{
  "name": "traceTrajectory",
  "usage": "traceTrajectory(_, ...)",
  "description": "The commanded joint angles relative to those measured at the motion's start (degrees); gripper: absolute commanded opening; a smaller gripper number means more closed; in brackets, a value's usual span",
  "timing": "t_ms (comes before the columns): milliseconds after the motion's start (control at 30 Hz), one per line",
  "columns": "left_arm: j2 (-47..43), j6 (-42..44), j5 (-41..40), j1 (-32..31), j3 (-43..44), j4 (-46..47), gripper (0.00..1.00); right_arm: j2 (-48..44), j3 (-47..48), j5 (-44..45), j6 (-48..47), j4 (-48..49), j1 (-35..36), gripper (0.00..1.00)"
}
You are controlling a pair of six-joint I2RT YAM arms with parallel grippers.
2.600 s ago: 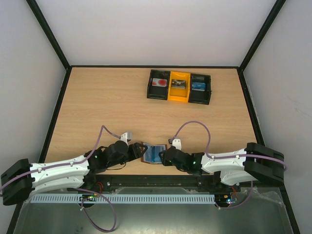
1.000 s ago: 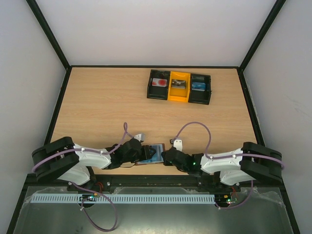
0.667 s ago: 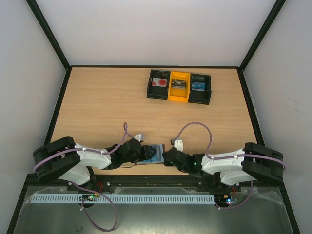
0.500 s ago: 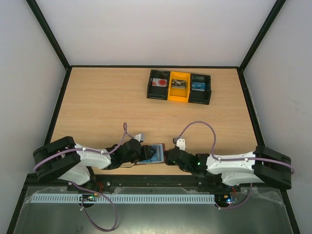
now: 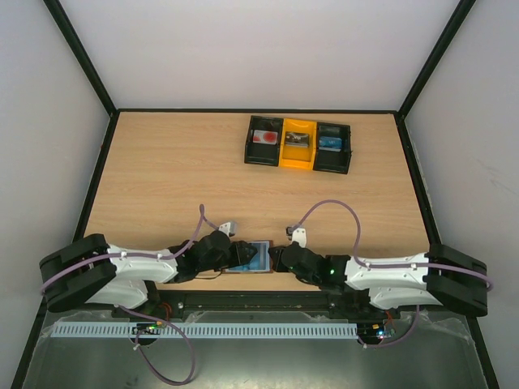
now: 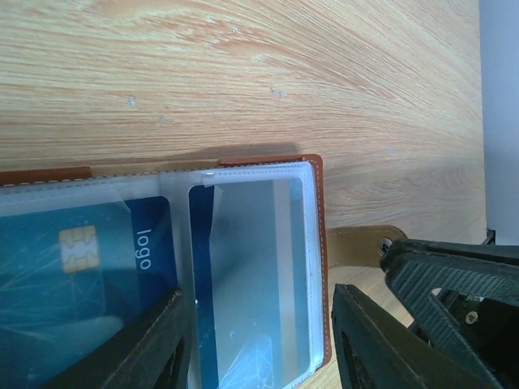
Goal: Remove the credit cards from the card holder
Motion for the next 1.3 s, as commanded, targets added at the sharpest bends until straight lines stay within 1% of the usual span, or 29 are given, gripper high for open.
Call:
traceTrajectory(0, -1.99, 1.31, -2.0, 0.24, 1.16, -4.64, 0.49, 3.35, 1.67, -1.26, -0.38, 3.95, 0.17, 0.09)
traceTrajectory(100, -2.33, 1.11, -2.41, 0.26, 0.41, -4.82, 0.49, 5.78, 2.02, -2.28, -0.14, 5.8, 0.17, 0.09)
traceTrajectory(400, -0.16, 0.59, -2.03, 0.28, -0.65, -3.43, 0.48, 11.38, 2.47, -2.01, 0.31, 6.59, 0.17, 0.08)
traceTrajectory(600, 0.11, 0.62, -1.78, 0.26, -0.99, -2.79, 0.47, 15.04, 1.36, -3.19, 1.94, 6.84, 0.17, 0.03)
traceTrajectory(833, 1.28, -0.05, -0.94, 0.27, -1.68, -0.48, 0.44, 16.56, -0.58, -3.8, 3.26, 8.37, 0.2, 0.02)
traceTrajectory(967, 2.81, -0.4, -0.01, 0.27, -1.87, 1.4, 0.39, 16.63, -0.47, -3.84, 3.19, 8.17, 0.17, 0.02)
traceTrajectory(1133, 3.15, -0.43, 0.86, 0.36, -1.89, 2.18, 0.28, 16.67, -0.6, -3.75, 3.25, 8.17, 0.17, 0.02)
traceTrajectory(1267, 1.33, -0.6, 0.99, 0.99, -2.28, 1.05, 0.24, 16.98, -1.15, -3.33, 3.52, 8.71, 0.17, 0.02)
